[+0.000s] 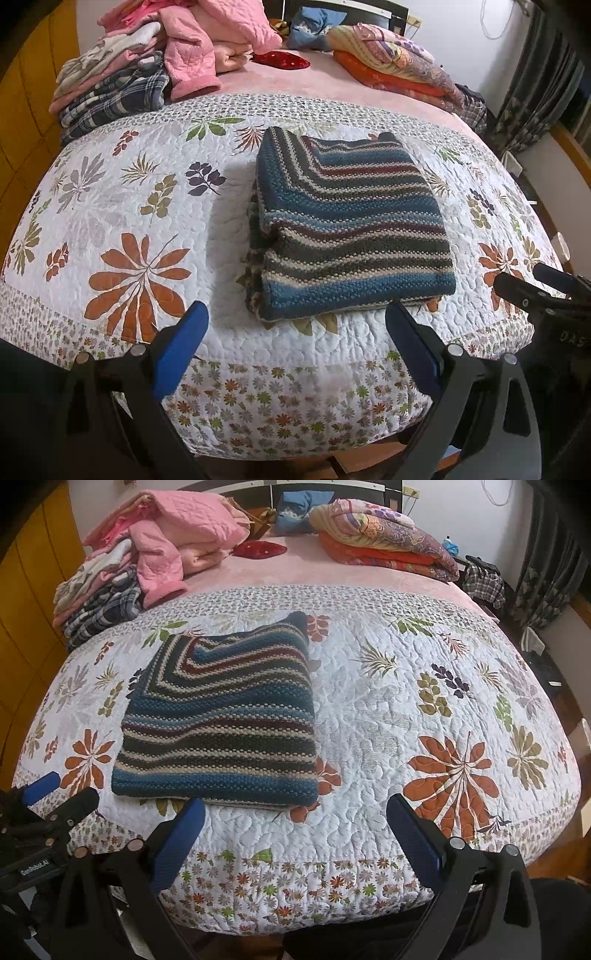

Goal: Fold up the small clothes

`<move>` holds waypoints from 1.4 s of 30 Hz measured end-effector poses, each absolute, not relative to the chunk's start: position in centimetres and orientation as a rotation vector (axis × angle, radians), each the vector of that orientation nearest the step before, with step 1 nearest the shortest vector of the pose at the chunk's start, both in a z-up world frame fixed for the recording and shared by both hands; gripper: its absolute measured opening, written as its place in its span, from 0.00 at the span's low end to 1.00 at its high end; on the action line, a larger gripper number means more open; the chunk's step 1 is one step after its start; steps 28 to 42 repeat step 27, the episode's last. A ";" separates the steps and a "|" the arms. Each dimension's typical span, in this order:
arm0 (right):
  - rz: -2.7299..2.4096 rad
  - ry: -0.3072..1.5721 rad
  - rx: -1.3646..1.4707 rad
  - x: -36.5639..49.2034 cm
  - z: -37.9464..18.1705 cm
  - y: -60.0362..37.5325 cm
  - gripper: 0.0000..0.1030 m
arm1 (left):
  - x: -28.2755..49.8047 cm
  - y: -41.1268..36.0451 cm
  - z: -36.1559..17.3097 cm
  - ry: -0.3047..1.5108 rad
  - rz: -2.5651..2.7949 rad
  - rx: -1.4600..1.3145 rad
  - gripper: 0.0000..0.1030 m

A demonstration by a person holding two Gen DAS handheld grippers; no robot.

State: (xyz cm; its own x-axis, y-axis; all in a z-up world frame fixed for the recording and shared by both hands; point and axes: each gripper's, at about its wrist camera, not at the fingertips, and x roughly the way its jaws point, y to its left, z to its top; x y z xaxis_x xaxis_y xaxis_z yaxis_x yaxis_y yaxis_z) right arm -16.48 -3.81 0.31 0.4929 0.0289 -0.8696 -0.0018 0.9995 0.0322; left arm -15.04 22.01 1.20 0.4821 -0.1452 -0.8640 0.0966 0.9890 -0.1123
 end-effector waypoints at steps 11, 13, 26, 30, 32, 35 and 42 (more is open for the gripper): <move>0.014 1.054 0.026 -16.4 0.2 -4.0 0.96 | -15.0 21.7 1.1 1.056 -0.147 -0.036 0.93; 0.016 1.053 0.028 -16.4 0.2 -4.0 0.96 | -15.0 21.7 1.1 1.056 -0.145 -0.036 0.93; 0.016 1.061 0.045 -16.4 0.2 -4.1 0.96 | -15.0 21.8 1.2 1.047 -0.137 -0.032 0.93; 0.016 1.061 0.045 -16.4 0.2 -4.1 0.96 | -15.0 21.8 1.3 1.046 -0.138 -0.032 0.93; 0.016 1.061 0.045 -16.4 0.2 -4.1 0.96 | -15.0 21.8 1.3 1.046 -0.138 -0.032 0.93; 0.016 1.061 0.045 -16.4 0.2 -4.1 0.96 | -15.0 21.8 1.3 1.046 -0.138 -0.032 0.93; 0.016 1.061 0.045 -16.4 0.2 -4.1 0.96 | -15.0 21.8 1.3 1.046 -0.138 -0.032 0.93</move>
